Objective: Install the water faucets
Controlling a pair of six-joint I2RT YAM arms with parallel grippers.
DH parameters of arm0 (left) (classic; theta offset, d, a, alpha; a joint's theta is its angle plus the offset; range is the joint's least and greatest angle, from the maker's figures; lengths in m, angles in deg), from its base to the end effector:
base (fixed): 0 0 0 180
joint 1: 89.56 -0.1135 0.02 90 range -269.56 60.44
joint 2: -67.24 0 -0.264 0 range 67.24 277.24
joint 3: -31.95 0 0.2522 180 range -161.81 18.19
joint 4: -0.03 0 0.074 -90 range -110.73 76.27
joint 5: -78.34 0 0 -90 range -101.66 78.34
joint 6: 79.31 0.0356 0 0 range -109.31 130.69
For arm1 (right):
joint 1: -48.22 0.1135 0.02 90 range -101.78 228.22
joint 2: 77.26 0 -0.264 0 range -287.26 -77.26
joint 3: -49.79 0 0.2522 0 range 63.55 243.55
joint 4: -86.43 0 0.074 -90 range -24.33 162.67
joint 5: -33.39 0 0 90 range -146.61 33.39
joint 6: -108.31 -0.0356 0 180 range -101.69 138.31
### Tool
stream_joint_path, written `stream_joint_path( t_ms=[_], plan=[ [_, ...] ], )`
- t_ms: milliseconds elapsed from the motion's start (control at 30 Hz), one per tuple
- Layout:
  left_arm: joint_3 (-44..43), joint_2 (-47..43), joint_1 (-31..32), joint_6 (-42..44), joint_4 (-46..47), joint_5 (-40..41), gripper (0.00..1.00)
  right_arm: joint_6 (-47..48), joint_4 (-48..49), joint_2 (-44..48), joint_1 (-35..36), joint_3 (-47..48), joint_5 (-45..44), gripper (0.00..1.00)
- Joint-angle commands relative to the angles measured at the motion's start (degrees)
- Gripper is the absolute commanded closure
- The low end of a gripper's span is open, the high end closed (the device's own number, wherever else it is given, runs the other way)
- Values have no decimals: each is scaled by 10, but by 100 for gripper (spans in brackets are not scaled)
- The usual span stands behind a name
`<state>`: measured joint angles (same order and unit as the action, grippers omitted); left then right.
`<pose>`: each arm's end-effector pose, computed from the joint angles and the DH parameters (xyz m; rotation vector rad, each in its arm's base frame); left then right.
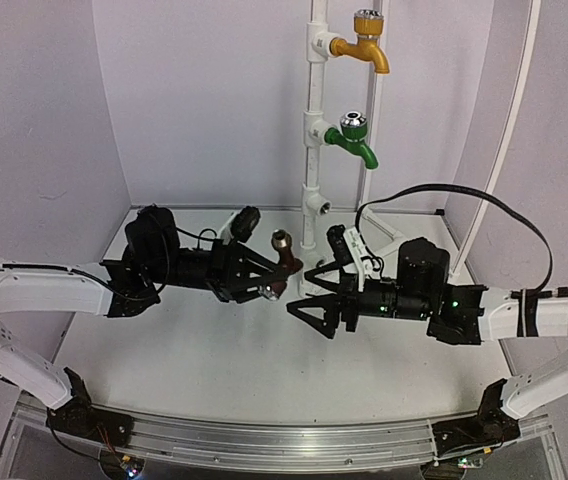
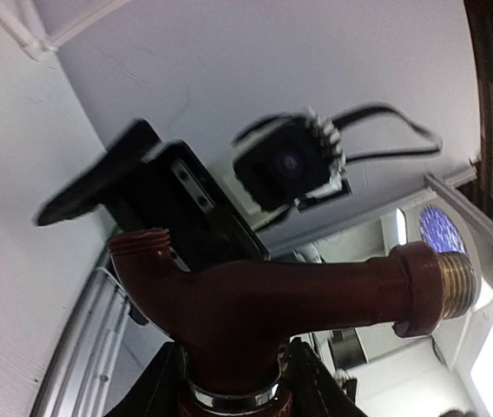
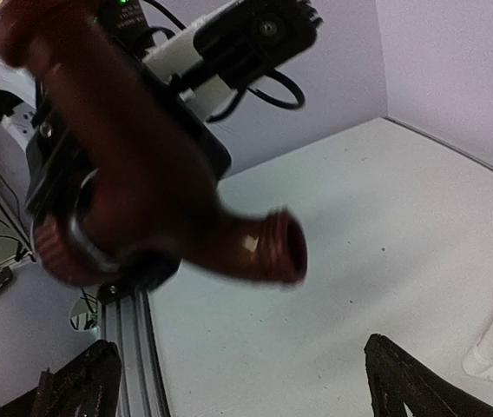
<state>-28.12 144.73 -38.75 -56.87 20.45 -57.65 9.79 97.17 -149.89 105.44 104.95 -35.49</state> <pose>0.1710 -0.2503 0.3009 0.5523 1.9625 -2.0889 0.1453 0.2493 0.2772 -1.0123 1.5145 1.1484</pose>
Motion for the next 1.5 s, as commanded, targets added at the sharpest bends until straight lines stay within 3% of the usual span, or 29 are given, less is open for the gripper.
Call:
stream_joint_path(
  t_ms=[0, 133, 267, 467, 567, 867, 1033, 1167, 1200, 1333, 1467],
  plan=[
    [-50, 46, 49, 7, 171, -92, 100, -26, 88, 17, -1, 14, 101, 2],
    [-80, 70, 59, 28, 172, -139, 100, -19, 84, 46, -4, 16, 181, 3],
    [-92, 78, 60, 42, 172, -181, 100, -39, 49, 37, -10, 49, 288, 14],
    [-91, 61, 60, 64, 172, -217, 100, -62, 45, 56, -15, 48, 316, 10],
    [-96, 63, 61, 62, 172, -224, 100, -73, 46, 47, -16, 71, 327, 13],
    [-101, 71, 62, 63, 172, -225, 100, -89, 50, -3, -16, 127, 378, 58],
    [-104, 68, 62, 68, 172, -216, 100, -101, 64, -16, -15, 123, 400, 62],
    [-111, 79, 62, 70, 172, -217, 100, -112, 97, -2, -15, 106, 386, 95],
    [-114, 82, 62, 71, 172, -218, 100, -122, 117, 2, -16, 99, 383, 98],
    [-118, 97, 50, 66, 173, -204, 87, -164, 164, 16, -15, 74, 341, 100],
    [-66, 71, 15, 77, 173, -160, 40, -164, 164, 57, -16, 29, 244, 100]
  ],
)
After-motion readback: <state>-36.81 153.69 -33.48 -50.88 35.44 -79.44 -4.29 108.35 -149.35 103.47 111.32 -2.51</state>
